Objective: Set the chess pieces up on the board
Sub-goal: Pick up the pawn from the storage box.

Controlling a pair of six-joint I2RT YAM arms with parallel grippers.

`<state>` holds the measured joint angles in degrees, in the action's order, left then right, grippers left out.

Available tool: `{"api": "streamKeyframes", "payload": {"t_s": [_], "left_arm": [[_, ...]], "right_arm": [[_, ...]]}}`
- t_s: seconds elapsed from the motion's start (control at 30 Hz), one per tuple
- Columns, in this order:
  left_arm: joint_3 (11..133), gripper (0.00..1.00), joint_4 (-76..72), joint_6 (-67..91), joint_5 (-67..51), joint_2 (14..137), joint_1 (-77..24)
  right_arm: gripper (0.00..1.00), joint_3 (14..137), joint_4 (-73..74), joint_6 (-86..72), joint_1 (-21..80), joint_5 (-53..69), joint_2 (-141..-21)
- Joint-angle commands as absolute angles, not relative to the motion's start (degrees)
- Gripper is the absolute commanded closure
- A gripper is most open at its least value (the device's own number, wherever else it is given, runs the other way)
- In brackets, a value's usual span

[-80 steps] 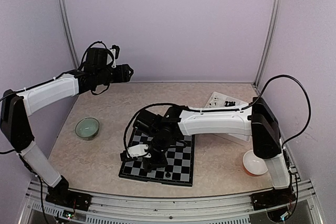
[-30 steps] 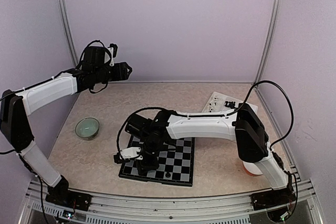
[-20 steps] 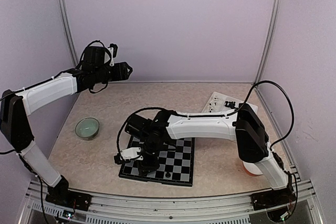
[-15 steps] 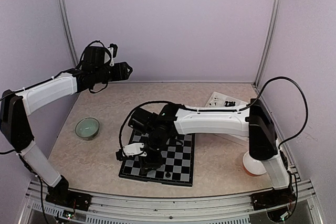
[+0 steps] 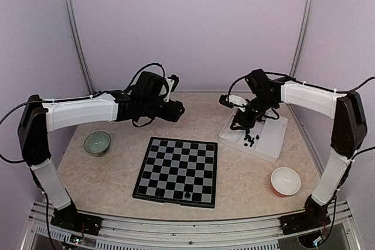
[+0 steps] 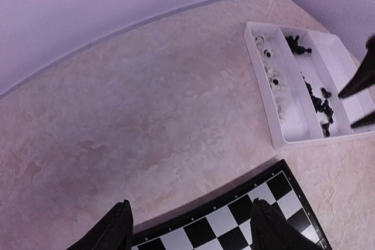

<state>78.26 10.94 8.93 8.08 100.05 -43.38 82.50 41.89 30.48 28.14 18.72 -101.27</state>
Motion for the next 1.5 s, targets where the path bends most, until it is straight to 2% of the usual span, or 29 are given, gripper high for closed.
{"api": "streamKeyframes", "payload": {"t_s": [0.0,0.17,0.4,0.77,1.47], "left_arm": [[78.7,0.32,13.0,11.2,6.9,101.8,-44.9],[81.1,0.32,14.1,12.7,3.1,103.1,-45.4],[81.5,0.32,14.1,13.8,1.3,103.7,-45.5],[79.5,0.32,13.1,15.1,1.4,102.5,-45.5],[78.5,0.32,12.9,14.9,2.8,102.0,-45.2]], "right_arm": [[0.61,78.0,39.5,27.5,19.3,19.8,-97.7],[0.61,72.7,37.1,26.8,13.1,19.6,-100.1],[0.62,70.8,34.6,26.0,11.1,17.4,-104.6],[0.64,75.5,34.8,27.1,11.0,20.9,-109.8],[0.77,77.5,37.7,27.4,12.0,19.2,-114.0]]}}
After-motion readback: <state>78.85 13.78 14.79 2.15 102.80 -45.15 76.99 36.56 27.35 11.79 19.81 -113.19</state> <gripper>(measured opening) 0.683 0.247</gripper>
